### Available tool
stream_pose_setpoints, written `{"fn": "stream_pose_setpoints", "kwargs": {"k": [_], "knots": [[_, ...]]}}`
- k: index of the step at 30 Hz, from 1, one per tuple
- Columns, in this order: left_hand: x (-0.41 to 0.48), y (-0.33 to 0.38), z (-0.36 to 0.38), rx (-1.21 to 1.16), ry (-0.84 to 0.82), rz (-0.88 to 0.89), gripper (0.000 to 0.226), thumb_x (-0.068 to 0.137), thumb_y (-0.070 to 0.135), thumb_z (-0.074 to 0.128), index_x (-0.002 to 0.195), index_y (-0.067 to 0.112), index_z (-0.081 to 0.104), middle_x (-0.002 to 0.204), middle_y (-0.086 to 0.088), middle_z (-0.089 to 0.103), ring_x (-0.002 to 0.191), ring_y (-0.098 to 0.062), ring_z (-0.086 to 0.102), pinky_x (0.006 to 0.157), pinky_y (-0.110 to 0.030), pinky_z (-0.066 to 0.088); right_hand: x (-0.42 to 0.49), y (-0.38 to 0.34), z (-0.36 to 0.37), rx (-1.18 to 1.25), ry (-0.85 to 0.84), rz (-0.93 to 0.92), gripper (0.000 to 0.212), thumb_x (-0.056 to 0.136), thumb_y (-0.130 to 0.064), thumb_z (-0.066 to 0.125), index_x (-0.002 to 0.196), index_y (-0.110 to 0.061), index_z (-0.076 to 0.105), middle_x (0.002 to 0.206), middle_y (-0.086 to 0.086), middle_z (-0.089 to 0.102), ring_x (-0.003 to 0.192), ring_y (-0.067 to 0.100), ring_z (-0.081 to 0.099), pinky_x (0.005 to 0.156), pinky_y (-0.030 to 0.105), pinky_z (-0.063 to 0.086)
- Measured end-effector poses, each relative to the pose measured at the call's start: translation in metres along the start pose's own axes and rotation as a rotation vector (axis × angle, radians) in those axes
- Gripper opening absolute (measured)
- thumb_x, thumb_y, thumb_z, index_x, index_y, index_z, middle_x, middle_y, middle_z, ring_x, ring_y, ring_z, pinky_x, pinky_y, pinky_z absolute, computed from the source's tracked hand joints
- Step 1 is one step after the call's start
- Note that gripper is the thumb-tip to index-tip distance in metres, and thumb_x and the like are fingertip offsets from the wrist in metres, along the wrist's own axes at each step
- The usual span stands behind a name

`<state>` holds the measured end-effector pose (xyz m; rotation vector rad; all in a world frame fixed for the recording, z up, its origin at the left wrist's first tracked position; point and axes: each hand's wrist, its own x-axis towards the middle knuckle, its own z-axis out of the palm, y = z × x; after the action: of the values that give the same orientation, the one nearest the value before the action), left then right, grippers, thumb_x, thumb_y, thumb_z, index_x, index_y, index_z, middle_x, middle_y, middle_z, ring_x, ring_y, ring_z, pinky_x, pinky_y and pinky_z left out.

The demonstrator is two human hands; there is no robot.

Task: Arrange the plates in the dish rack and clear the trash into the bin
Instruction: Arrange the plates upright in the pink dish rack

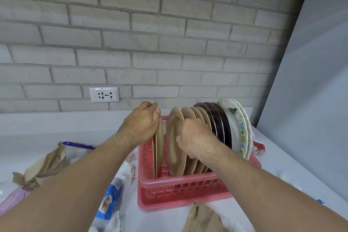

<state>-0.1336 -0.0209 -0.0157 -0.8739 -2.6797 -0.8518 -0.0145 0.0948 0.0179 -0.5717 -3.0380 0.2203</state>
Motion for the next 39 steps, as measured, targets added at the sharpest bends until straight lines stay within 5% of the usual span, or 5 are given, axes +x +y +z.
{"fn": "stream_pose_setpoints", "kwargs": {"k": [9,13,18,32,39], "knots": [[0.001,0.003,0.001,0.012,0.0,0.002,0.054,0.102,0.043,0.019,0.148,0.018,0.034,0.15,0.007,0.032,0.136,-0.016,0.036,0.11,-0.038,0.033,0.0,-0.004,-0.011,0.011,0.242,-0.204,0.031,0.095,-0.045,0.047,0.093,-0.017,0.061,0.101,0.006,0.062,0.096,0.021,0.056,0.089,0.032,0.042],[0.0,0.002,0.0,0.021,0.005,-0.005,0.056,0.102,0.044,0.018,0.148,0.017,0.035,0.15,0.007,0.033,0.135,-0.016,0.038,0.108,-0.037,0.035,-0.001,-0.009,0.011,0.247,0.016,-0.223,0.032,0.093,-0.051,0.055,0.078,-0.022,0.056,0.119,0.023,0.055,0.065,0.014,0.054,0.061,0.028,0.046],[-0.003,0.001,-0.004,0.014,0.034,0.0,0.05,0.103,0.04,0.019,0.128,0.014,0.053,0.134,0.003,0.046,0.118,-0.017,0.048,0.093,-0.03,0.038,0.007,-0.011,0.025,0.294,0.063,-0.241,0.027,0.093,-0.049,0.054,0.098,-0.023,0.061,0.135,0.025,0.05,0.078,0.018,0.066,0.074,0.035,0.056],[0.002,-0.006,-0.003,-0.03,0.067,-0.009,0.045,0.103,0.032,0.024,0.133,0.016,0.052,0.14,0.003,0.044,0.126,-0.015,0.044,0.101,-0.027,0.034,0.007,-0.014,0.021,0.323,0.01,-0.133,0.017,0.094,-0.021,0.051,0.086,-0.008,0.059,0.08,0.008,0.063,0.055,0.014,0.056,0.055,0.031,0.056],[0.0,-0.004,-0.006,0.045,0.052,-0.095,0.05,0.094,0.028,0.034,0.143,0.024,0.04,0.134,-0.003,0.053,0.121,-0.022,0.049,0.093,-0.035,0.042,0.009,-0.027,0.019,0.096,-0.02,-0.126,0.022,0.098,-0.015,0.048,0.08,-0.005,0.053,0.064,0.002,0.043,0.05,0.011,0.039,0.043,0.024,0.03]]}}
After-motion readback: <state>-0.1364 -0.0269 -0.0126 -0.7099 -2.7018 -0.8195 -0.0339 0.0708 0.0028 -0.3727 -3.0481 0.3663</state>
